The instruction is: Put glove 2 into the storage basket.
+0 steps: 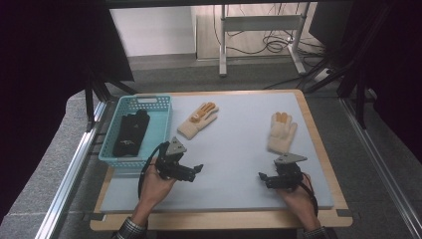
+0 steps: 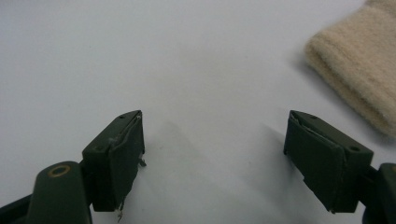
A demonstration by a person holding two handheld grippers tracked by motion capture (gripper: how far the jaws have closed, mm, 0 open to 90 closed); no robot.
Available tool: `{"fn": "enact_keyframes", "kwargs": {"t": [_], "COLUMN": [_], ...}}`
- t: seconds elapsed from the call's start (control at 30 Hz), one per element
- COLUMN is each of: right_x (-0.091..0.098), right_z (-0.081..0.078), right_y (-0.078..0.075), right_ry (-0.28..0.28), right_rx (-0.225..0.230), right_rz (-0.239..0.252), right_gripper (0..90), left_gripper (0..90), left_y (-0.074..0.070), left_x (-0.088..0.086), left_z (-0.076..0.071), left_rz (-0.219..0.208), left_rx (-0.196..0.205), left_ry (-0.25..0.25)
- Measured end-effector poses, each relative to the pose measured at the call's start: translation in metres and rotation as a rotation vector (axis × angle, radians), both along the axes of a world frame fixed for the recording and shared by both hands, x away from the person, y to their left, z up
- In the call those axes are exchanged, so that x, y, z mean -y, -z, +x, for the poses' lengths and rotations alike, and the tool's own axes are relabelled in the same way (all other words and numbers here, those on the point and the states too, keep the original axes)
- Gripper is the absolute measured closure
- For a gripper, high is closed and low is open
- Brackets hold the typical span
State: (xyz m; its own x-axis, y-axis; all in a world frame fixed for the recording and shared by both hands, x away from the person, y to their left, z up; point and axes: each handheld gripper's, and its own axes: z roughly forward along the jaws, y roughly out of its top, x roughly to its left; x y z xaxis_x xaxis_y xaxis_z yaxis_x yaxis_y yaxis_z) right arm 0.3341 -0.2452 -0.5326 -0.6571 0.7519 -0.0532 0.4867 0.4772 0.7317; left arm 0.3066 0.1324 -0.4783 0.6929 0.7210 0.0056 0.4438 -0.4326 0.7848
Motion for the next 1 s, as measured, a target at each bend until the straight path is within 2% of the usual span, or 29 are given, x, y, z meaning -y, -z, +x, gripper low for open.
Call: {"fn": "enact_keyframes", "kwargs": {"t": [0.2, 0.3, 0.67, 0.73, 0.9, 1.0], "right_x": [0.000, 0.000, 0.000, 0.000, 0.000, 0.000], "right_z": [0.000, 0.000, 0.001, 0.001, 0.001, 0.001], "right_y": [0.000, 0.000, 0.000, 0.000, 0.000, 0.000], "right_ry": [0.004, 0.011, 0.016, 0.016, 0.017, 0.017], "right_rx": [0.001, 0.003, -0.003, -0.004, -0.006, -0.007], "right_rz": [-0.002, -0.006, -0.002, 0.000, 0.001, 0.001], "right_gripper": [18.6, 17.0, 16.6, 16.7, 16.7, 16.8], "left_gripper": [0.1, 0.1, 0.5, 1.1, 2.0, 1.9], "left_y": [0.022, 0.034, 0.070, 0.070, 0.070, 0.071], "left_x": [0.006, 0.005, 0.007, 0.006, 0.005, 0.005], "left_z": [-0.008, -0.010, -0.013, -0.014, -0.014, -0.014], "left_rz": [0.007, -0.011, 0.079, 0.067, 0.058, 0.057], "left_rx": [-0.015, -0.038, -0.099, -0.093, -0.125, -0.128], "left_ry": [0.008, 0.001, -0.040, -0.055, -0.059, -0.057]}}
